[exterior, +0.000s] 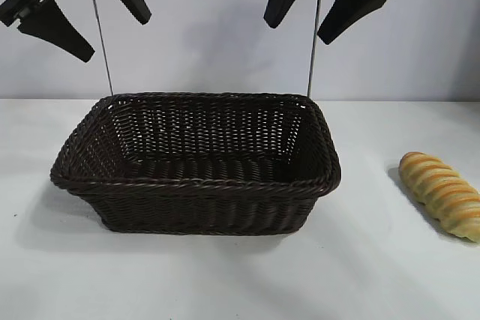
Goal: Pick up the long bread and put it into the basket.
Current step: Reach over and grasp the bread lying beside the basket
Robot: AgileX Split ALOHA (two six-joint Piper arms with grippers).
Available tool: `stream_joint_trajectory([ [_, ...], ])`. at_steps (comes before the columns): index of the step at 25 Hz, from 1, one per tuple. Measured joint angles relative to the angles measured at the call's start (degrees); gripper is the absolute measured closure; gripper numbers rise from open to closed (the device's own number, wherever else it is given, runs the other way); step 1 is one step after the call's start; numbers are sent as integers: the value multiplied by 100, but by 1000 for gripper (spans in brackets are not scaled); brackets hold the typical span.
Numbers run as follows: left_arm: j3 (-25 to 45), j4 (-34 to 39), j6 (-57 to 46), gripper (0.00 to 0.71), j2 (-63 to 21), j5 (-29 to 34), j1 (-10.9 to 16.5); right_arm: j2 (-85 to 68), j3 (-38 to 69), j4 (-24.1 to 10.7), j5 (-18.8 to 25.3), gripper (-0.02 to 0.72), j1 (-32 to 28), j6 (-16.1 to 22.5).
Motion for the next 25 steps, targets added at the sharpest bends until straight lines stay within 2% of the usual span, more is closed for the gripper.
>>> stream_joint_trajectory([
  [11, 0, -5, 0, 104, 0, -6, 0, 381, 172, -844, -12, 124, -792, 303],
  [16, 0, -5, 0, 104, 0, -52, 0, 381, 495, -1276, -24, 124, -1199, 640],
  [25, 0, -5, 0, 104, 0, -131, 0, 381, 983, -1477, -31, 124, -1255, 730],
])
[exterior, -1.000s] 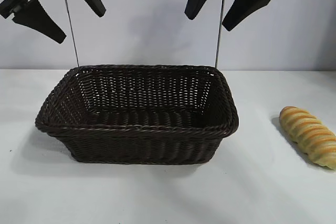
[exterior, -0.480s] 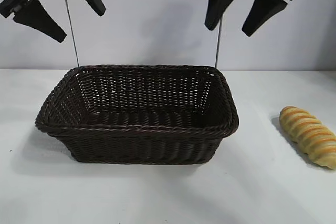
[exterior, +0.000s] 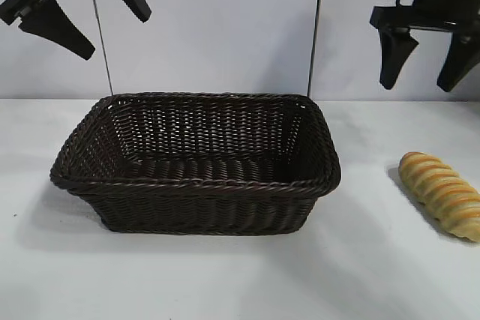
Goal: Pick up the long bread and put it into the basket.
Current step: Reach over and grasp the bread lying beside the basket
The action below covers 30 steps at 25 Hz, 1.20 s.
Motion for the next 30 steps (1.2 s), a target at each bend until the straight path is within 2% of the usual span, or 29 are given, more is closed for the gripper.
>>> stream_joint_trajectory([
  [6, 0, 0, 0, 104, 0, -29, 0, 0, 50, -347, -5, 124, 0, 18],
  [17, 0, -1, 0, 104, 0, -74, 0, 81, 58, -361, -11, 124, 0, 18],
  [24, 0, -1, 0, 104, 0, -114, 0, 211, 589, -495, -81, 124, 0, 18],
  [30, 0, -1, 0, 104, 0, -126, 0, 387, 1084, -517, -446, 124, 0, 70],
])
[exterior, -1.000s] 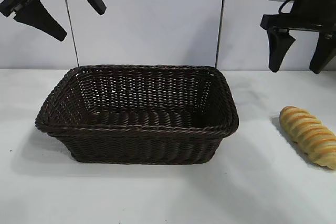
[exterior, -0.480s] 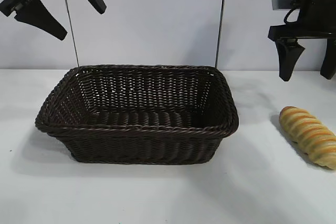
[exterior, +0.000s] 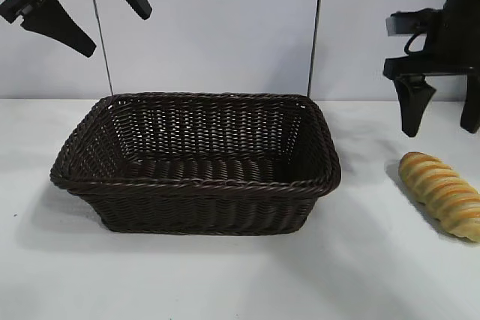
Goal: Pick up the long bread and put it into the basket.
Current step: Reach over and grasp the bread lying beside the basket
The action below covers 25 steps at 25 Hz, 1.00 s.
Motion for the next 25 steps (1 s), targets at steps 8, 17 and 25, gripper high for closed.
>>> stream_joint_trajectory([
  [8, 0, 0, 0, 104, 0, -5, 0, 233, 121, -98, -323, 124, 0, 343],
  [17, 0, 0, 0, 104, 0, -5, 0, 233, 121, -212, -433, 269, 0, 378],
  [25, 0, 0, 0, 104, 0, -5, 0, 233, 121, -229, -440, 422, 0, 378],
])
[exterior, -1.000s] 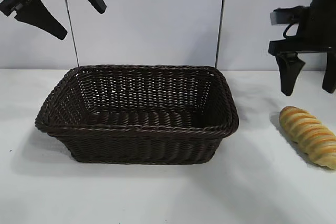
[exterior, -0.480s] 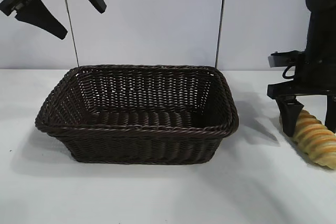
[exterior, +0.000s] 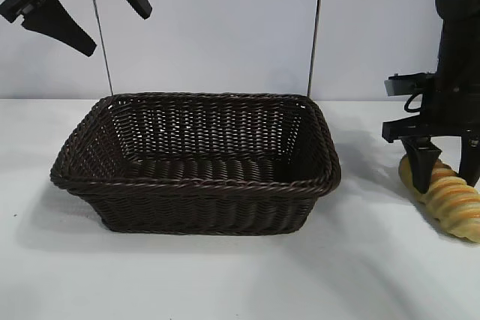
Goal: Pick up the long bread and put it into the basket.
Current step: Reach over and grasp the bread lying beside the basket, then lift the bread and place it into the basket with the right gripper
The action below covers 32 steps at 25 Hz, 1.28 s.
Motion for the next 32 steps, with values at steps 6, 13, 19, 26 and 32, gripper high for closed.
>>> stream_joint_trajectory([
  [6, 0, 0, 0, 104, 0, 0, 0, 0, 0, 0, 151, 430, 0, 0],
  [13, 0, -5, 0, 104, 0, -1, 0, 0, -401, 189, 595, 430, 0, -96],
  [19, 0, -5, 0, 104, 0, -1, 0, -106, -1060, 469, 744, 430, 0, -138],
  [26, 0, -5, 0, 105, 0, -1, 0, -687, -1596, 563, 791, 430, 0, -172],
  [32, 0, -5, 0, 105, 0, -1, 0, -1178, -1733, 581, 866, 430, 0, -207],
])
